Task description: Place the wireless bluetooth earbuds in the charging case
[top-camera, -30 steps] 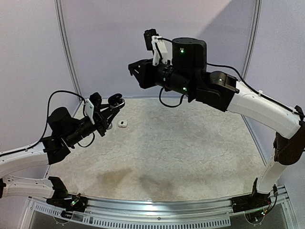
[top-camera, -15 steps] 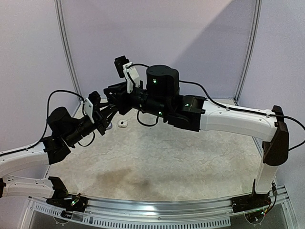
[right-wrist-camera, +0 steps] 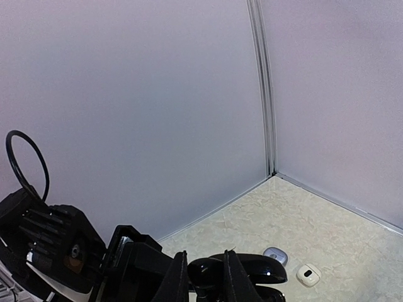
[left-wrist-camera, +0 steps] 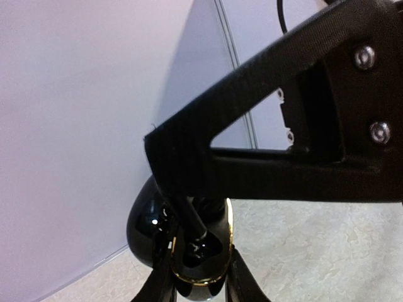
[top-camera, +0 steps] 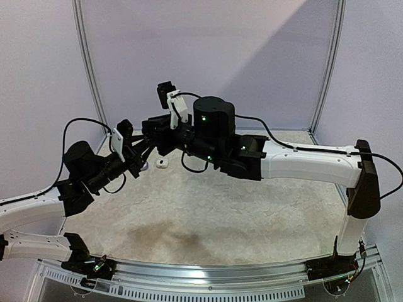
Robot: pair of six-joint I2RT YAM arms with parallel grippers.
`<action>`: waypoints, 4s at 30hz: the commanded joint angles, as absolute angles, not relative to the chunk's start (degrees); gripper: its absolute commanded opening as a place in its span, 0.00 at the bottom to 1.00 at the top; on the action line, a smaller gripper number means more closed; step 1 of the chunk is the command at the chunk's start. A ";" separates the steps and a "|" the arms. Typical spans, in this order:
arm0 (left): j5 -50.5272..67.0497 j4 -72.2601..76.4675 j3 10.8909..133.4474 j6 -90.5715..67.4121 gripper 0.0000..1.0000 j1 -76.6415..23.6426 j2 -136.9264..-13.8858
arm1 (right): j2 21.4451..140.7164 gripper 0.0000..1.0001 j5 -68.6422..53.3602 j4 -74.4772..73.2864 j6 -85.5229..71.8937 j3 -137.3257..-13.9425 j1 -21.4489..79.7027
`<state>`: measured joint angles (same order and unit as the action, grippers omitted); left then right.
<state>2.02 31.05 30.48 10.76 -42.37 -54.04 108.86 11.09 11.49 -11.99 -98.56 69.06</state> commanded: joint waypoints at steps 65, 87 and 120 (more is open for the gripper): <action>5.35 27.93 31.48 -1.66 0.00 -43.07 -53.76 | 113.88 0.28 20.19 4.23 -7.41 -98.88 69.42; 6.14 24.89 31.85 -7.27 0.00 -43.07 -53.98 | 114.96 0.49 21.07 0.00 -6.42 -101.93 69.39; 14.84 15.41 30.09 40.82 0.00 -44.02 -52.50 | 107.99 0.58 22.63 -22.76 -12.71 -111.36 67.91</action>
<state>11.03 17.19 30.52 28.25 -42.78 -52.95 101.75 14.96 -12.67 -5.74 -107.31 69.30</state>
